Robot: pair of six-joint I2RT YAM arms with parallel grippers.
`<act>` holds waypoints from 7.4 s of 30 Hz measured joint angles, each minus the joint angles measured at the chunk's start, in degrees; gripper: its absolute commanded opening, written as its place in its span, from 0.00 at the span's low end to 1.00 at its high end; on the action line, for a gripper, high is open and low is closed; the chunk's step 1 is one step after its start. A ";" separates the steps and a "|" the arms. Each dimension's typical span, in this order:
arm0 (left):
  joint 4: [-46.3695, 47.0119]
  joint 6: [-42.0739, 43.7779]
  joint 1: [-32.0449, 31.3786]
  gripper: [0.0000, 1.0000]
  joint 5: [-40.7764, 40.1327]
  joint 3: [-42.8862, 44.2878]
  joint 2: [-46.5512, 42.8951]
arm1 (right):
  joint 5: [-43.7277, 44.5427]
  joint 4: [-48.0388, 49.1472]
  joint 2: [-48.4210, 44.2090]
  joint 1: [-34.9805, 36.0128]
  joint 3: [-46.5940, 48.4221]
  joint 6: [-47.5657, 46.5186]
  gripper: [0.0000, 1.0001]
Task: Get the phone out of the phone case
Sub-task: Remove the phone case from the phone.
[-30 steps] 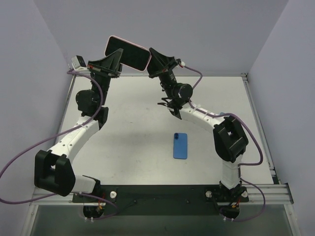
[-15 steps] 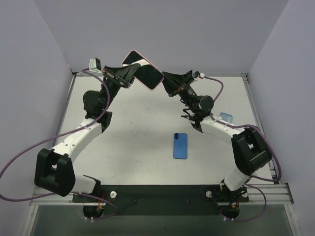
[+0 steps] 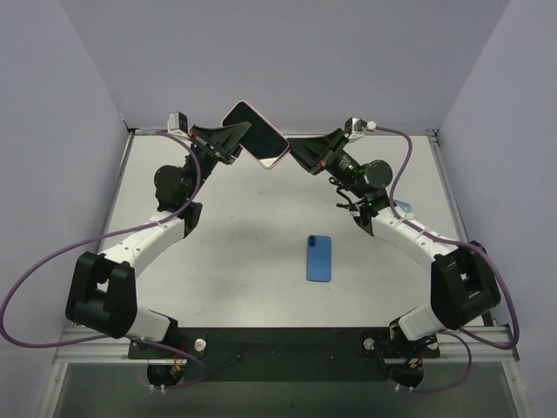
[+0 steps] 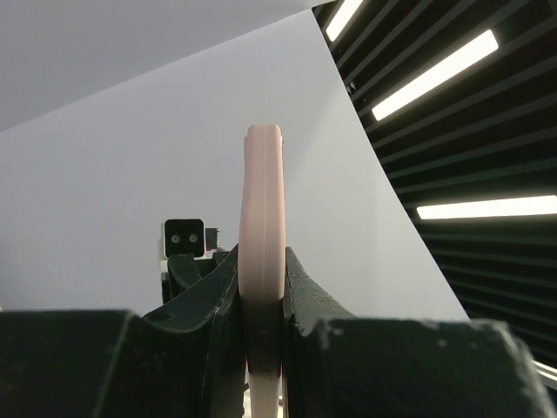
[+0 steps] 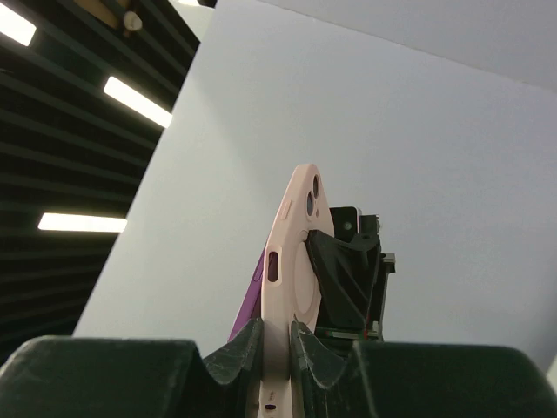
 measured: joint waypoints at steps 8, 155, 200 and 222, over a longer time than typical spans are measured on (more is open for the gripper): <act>0.79 -2.01 0.13 0.00 -1.03 -0.87 2.19 | -6.25 -14.95 -1.55 -1.22 4.33 -11.45 0.11; -64.78 42.93 -10.27 0.63 -9.14 -6.69 7.32 | 41.44 -67.95 13.88 26.38 1.68 -63.06 0.09; -78.99 45.59 -12.46 0.57 -16.13 0.79 8.37 | 41.97 -67.28 14.21 26.99 2.03 -64.13 0.09; -86.23 47.36 -14.27 0.41 -18.78 8.46 14.14 | 41.40 -67.84 14.19 26.25 2.08 -59.04 0.09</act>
